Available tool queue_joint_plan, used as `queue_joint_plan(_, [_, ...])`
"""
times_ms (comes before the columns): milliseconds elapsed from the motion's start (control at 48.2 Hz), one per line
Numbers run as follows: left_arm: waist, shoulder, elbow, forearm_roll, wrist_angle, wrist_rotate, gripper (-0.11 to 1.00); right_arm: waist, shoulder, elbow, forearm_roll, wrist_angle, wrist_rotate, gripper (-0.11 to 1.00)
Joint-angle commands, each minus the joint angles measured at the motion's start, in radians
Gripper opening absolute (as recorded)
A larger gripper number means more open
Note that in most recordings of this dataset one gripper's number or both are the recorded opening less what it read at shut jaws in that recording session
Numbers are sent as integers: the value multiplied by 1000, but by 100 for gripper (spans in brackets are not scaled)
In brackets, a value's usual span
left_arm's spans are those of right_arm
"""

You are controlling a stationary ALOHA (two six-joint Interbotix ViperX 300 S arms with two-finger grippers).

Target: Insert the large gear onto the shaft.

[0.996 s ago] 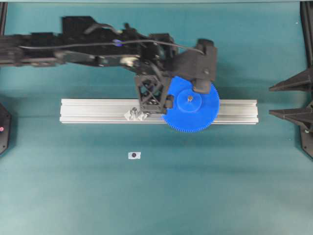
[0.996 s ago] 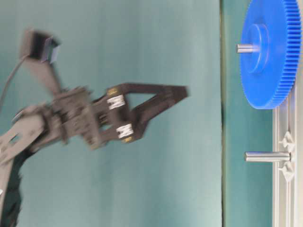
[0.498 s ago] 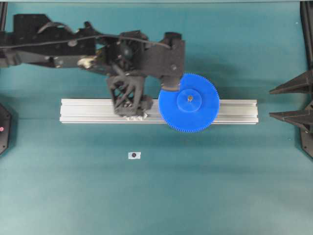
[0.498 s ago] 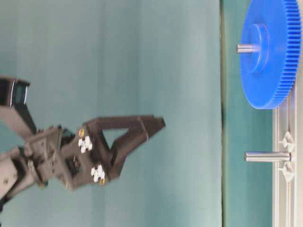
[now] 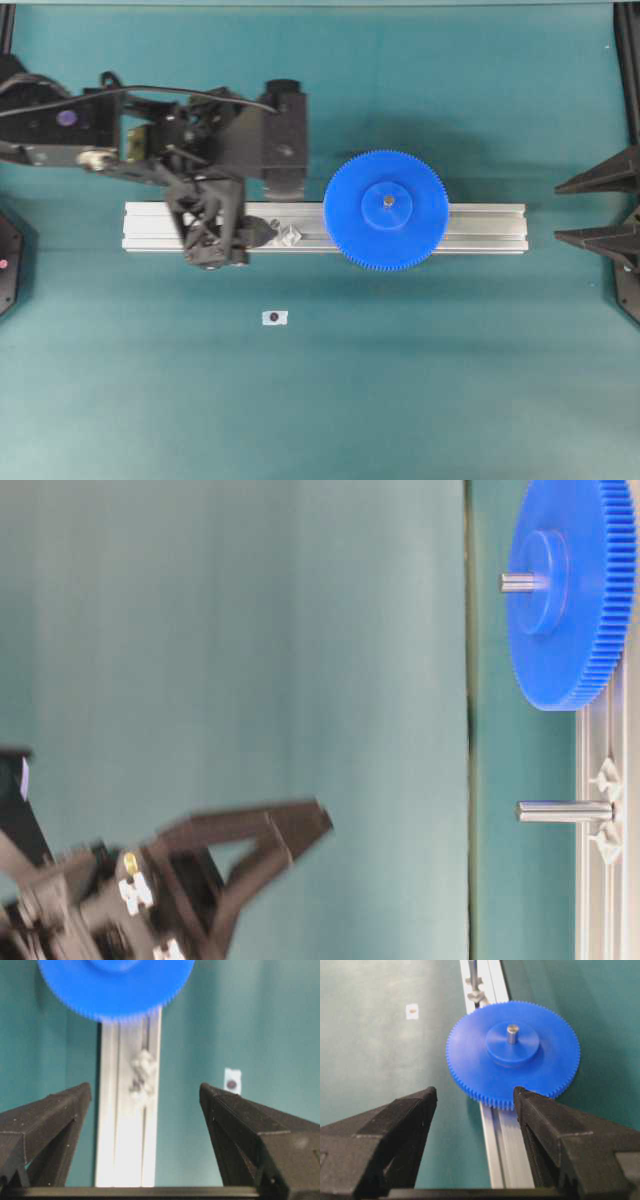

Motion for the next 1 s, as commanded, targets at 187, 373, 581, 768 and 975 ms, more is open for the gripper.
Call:
queue_joint_plan(187, [-15,-143,123,3,-49,-2,87,-5,-3,-12,0,5,11,71])
queue_joint_plan(373, [-21,-219,209,3,-183,3,87,-5,-5,-12,0,5,11,71])
queue_joint_plan(581, [-21,-291,307,3,-304,-2,87,-5,-5,-11,0,5,12,71])
queue_joint_plan(768, [-31,-359,360,3,-356,-2,87,-5,-5,-12,2,5,12,71])
queue_joint_plan(975, [-43,-344,364,3,-360,2,87,-5,-3,-11,2,5,12,71])
